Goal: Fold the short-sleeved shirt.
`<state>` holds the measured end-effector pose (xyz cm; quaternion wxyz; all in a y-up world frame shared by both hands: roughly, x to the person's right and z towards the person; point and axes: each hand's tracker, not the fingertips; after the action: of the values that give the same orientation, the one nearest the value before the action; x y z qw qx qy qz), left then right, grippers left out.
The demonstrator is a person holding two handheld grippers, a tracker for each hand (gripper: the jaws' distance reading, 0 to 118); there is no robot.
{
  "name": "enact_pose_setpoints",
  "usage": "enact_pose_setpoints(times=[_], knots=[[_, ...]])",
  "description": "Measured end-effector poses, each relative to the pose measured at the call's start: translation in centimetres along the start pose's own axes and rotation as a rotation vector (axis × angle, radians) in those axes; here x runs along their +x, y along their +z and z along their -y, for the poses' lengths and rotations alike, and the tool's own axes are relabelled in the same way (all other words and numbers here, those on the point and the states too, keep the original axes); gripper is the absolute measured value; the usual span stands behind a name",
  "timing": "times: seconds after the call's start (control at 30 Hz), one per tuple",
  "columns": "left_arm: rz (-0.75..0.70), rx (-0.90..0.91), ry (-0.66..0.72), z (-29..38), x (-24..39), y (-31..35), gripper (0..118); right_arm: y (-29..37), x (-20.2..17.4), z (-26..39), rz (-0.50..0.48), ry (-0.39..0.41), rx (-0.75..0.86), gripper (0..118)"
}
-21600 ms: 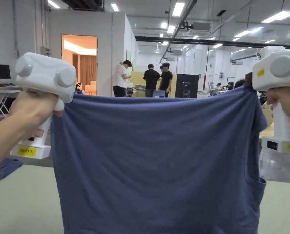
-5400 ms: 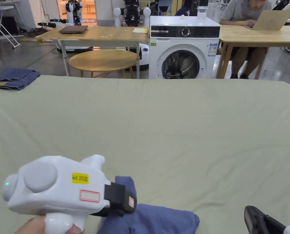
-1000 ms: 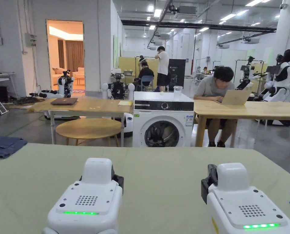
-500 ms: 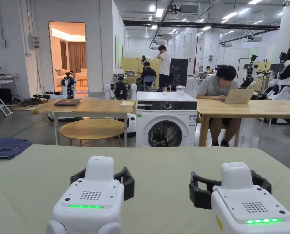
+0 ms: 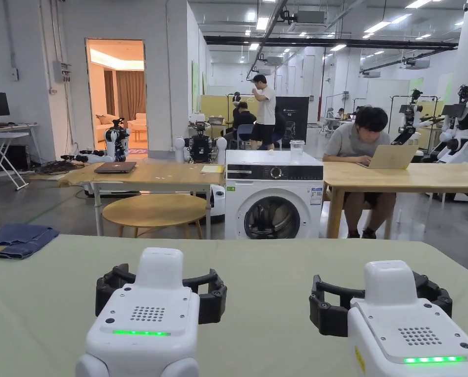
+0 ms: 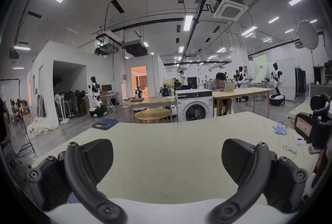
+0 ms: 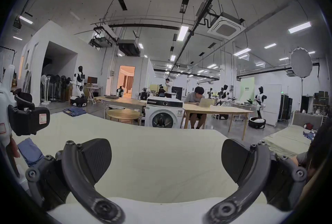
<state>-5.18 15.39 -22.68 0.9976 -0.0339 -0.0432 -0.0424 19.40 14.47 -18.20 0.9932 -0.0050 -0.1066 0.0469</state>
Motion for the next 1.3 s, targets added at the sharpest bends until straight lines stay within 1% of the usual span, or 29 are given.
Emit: enact_pose_setpoints(times=[0.07,0.27,0.4,0.6,0.73,0.8,0.83,0.9,0.93,1.0,1.1,1.23,1.3], knots=[[0.0,-0.005,0.002,0.1,0.0,0.0,117,0.1,0.4,0.1,-0.002,-0.005,0.001,118],[-0.006,-0.02,0.002,0.5,-0.4,0.0,117,0.1,0.2,0.1,-0.002,-0.007,-0.001,118],[-0.007,-0.021,0.012,0.5,-0.7,0.1,117,0.1,0.0,0.1,-0.007,0.007,-0.019,118],[-0.003,-0.015,0.008,0.3,-0.6,0.2,117,0.3,0.1,0.1,-0.005,-0.006,-0.013,118],[0.001,-0.014,0.005,0.3,-0.6,0.4,117,0.4,0.1,0.2,-0.001,0.001,-0.01,118],[0.03,0.014,0.019,0.2,-0.7,1.1,117,0.4,0.2,0.2,-0.006,-0.006,-0.018,118],[0.068,0.013,0.068,-0.1,-0.8,1.2,117,0.4,0.3,0.2,-0.008,-0.009,-0.019,118],[0.168,-0.048,0.118,-0.9,-1.3,1.3,117,0.4,0.3,0.2,-0.007,-0.006,-0.02,118],[0.217,-0.063,0.121,-1.1,-1.7,1.4,117,0.5,0.3,0.2,-0.005,-0.003,-0.02,118],[0.235,-0.078,0.121,-1.5,-1.7,1.3,117,0.6,0.4,0.0,-0.004,-0.004,-0.015,118],[0.166,-0.071,0.07,-1.8,-1.0,1.2,117,0.7,0.2,-0.3,-0.011,-0.011,-0.01,118],[0.17,-0.144,0.012,-1.8,-0.9,0.9,117,0.8,0.1,-0.6,-0.018,-0.011,-0.008,118],[0.157,-0.132,0.03,-1.7,-1.0,0.9,117,0.9,0.1,-0.7,-0.015,-0.013,-0.005,118]])
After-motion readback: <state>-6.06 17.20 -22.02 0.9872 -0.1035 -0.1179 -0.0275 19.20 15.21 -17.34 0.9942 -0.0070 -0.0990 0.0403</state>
